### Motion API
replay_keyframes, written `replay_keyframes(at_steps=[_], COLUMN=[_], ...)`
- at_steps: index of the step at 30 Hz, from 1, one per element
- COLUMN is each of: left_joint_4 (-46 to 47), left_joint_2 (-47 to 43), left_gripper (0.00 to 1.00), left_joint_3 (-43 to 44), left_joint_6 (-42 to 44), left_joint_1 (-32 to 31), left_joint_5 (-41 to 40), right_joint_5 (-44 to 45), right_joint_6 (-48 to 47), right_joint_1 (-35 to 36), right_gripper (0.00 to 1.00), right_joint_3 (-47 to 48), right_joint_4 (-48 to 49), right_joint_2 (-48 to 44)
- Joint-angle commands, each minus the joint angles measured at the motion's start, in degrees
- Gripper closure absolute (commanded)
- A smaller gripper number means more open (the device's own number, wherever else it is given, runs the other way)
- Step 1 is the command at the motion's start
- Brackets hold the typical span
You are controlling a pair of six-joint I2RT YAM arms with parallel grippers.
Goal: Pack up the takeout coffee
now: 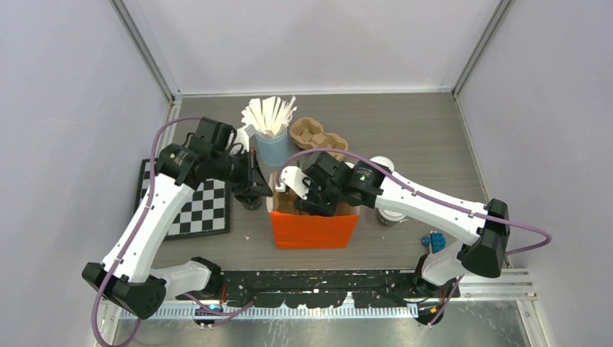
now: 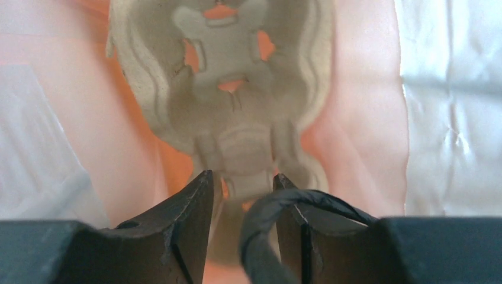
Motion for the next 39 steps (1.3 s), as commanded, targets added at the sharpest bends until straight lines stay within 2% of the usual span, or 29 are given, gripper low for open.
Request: replay_keyframes(at_steps=[1,10,19,22,25,29,31,34,39], left_joint_4=[-0.2,-1.0,-1.8,-1.7,-0.5,-0.4,-1.1,-2.9,-0.9], left_joint_2=[-2.0,-2.7,-2.6,-2.3,-1.8,-1.4,-1.2,-1.1,-2.9], left_gripper=[0.94,0.71,0.62,0.61,0.61,0.63,0.68,0.84,0.88], left_joint_3=[-0.6,-0.6,-0.5,-0.4,-0.4,-0.3,0.0,1.8,0.0], left_joint_6=[0.3,0.4,1.7,2.7,3.2,4.5,5.8,7.6,7.7], left_joint_1=[-0.3,-0.3,-0.3,-0.3,-0.3,-0.3,-0.3,-0.3,-0.3], left_joint_5=[1.2,0.9,-0.7,-1.7,-1.7,-3.0,-3.9,-5.2,-2.9], right_joint_5=[0.4,-1.4,-1.3,-0.1,-0.1,-1.1,-0.8,1.2,1.1], right_joint_6=[0.7,-0.1,3.9,6.6,7.7,9.7,11.2,14.2,17.9], right_joint_1=[0.4,0.4,0.5,0.5,0.4,0.4,0.4,0.4,0.4], right_gripper=[0.52,0.48,0.47,0.46,0.40,0.38,0.38,0.38,0.38], right_joint_3=[0.9,2.1,4.8,5.0,6.0,6.7,7.0,7.8,9.7], right_joint_4=[-0.5,1.1,4.2,6.0,5.8,5.9,6.4,7.9,9.1], right_joint_2=[-1.4,-2.2,-3.9,-5.0,-5.5,-6.6,-7.1,-8.1,-9.5])
